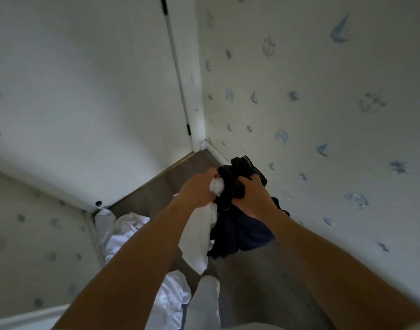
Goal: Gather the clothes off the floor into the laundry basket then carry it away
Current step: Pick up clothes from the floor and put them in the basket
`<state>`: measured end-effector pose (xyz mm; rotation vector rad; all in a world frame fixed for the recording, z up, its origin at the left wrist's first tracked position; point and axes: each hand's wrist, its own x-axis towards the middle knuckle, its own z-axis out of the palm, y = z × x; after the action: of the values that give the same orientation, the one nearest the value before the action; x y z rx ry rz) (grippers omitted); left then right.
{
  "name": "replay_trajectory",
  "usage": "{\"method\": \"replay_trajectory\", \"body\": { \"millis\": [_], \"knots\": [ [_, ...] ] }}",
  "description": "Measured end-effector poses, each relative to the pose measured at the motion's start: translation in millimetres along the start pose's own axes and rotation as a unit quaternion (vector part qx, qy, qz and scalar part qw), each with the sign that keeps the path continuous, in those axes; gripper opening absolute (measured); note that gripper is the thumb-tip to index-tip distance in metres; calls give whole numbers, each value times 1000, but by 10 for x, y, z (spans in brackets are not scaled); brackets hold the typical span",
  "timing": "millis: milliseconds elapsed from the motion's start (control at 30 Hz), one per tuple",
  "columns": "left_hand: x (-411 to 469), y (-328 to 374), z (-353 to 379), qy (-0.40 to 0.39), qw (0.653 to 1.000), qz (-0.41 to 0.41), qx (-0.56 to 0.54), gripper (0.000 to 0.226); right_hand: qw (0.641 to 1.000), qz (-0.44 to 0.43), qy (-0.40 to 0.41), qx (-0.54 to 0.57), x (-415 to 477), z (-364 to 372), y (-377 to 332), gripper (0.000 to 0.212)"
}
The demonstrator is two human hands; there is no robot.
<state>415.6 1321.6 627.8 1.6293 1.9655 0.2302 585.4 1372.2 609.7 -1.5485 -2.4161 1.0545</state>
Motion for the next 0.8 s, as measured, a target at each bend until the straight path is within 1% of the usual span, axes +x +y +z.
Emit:
{"method": "replay_trajectory", "body": {
  "millis": [67, 167, 267, 367, 400, 500, 600, 667, 700, 800],
  "knots": [
    [-302, 147, -92, 19, 1000, -18, 2, 38, 999, -44, -9, 7, -219, -119, -149, 24],
    [-794, 339, -195, 65, 996, -57, 10, 27, 991, -131, -34, 6, -562, -226, -336, 23],
    [-1371, 424, -222, 123, 987, -104, -3, 22, 975, -215, -59, -11, -903, -249, -500, 32],
    [-2115, 458, -175, 183, 972, -148, -21, 6, 958, -271, -90, -20, -1273, -205, -736, 31],
    [-2273, 463, -168, 198, 966, -163, -21, 8, 955, -278, -98, -15, -1335, -187, -786, 30],
    [-3152, 389, -57, 235, 941, -243, -21, 8, 923, -349, -159, -26, -1803, 96, -1162, 28],
    [-3984, 309, 52, 249, 913, -322, -26, 10, 885, -412, -211, -45, -2329, 456, -1541, 30],
    [-4590, 258, 153, 265, 888, -375, -37, 11, 856, -454, -241, -49, -2747, 733, -1795, 33],
    [-4950, 238, 237, 273, 871, -406, -45, 13, 836, -481, -260, -47, -3006, 905, -1925, 33],
    [-5885, 185, 506, 303, 825, -473, -55, 12, 788, -529, -310, -57, -3731, 1346, -2249, 25]
  ]
}}
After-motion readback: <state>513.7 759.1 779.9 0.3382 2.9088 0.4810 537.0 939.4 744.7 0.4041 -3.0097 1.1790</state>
